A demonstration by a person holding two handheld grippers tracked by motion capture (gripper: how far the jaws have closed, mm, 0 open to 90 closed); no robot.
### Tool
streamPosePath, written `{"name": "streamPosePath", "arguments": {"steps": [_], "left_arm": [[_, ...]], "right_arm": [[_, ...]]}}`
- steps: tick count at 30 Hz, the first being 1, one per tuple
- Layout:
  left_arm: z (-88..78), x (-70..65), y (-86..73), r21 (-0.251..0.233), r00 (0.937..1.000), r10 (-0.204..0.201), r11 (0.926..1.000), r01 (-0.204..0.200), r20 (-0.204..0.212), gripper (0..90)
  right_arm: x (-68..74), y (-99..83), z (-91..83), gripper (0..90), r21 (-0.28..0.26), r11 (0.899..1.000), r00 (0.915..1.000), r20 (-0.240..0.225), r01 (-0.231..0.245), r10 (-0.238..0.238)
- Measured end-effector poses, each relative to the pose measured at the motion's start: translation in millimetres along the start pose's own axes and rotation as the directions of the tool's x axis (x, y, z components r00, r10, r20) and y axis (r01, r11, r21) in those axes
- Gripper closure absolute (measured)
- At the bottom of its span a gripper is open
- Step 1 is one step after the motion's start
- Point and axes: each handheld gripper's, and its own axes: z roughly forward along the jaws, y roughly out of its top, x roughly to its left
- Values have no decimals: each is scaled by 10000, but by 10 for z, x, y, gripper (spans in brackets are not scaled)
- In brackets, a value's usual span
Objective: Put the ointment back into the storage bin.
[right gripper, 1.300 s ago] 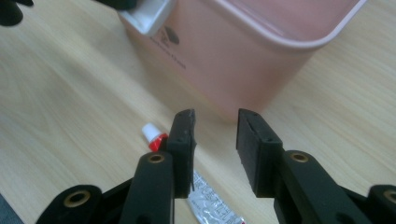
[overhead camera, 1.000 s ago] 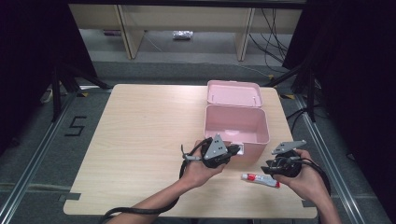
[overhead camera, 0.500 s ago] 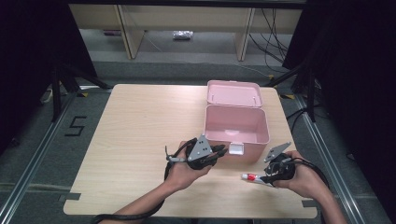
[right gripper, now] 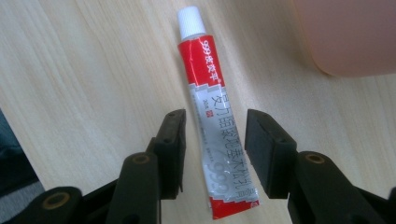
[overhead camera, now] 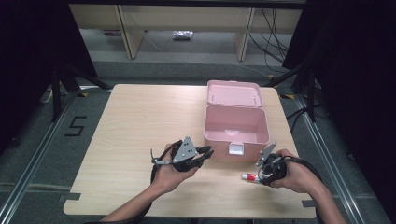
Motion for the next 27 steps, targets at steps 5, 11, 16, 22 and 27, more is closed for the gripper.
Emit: {"name": "streamPosePath", "arguments": {"steps": [5, 11, 16, 22, 27], "left_arm": [[-48, 23, -35, 32, 10000, -61, 10000, 61, -60, 775], [-87, 30, -76, 54, 9997, -189, 9998, 190, -127, 766], [-89, 29, -99, 107, 9998, -155, 9998, 156, -117, 763], [-88, 18, -102, 149, 9998, -183, 9997, 184, -93, 762], [-73, 16, -109, 40, 9998, -191, 9998, 191, -27, 761]], "right_arm": [[-28, 72, 50, 596, 392, 9972, 9979, -107, 644, -640], [-24, 107, 115, 600, 796, 9928, 9959, -179, 894, -882], [-35, 121, 139, 606, 999, 9879, 9929, -150, 1190, -1181], [-71, 141, 170, 618, 1115, 9825, 9887, -307, 1491, -1466], [-78, 159, 186, 631, 1134, 9791, 9856, -330, 1687, -1660]]}}
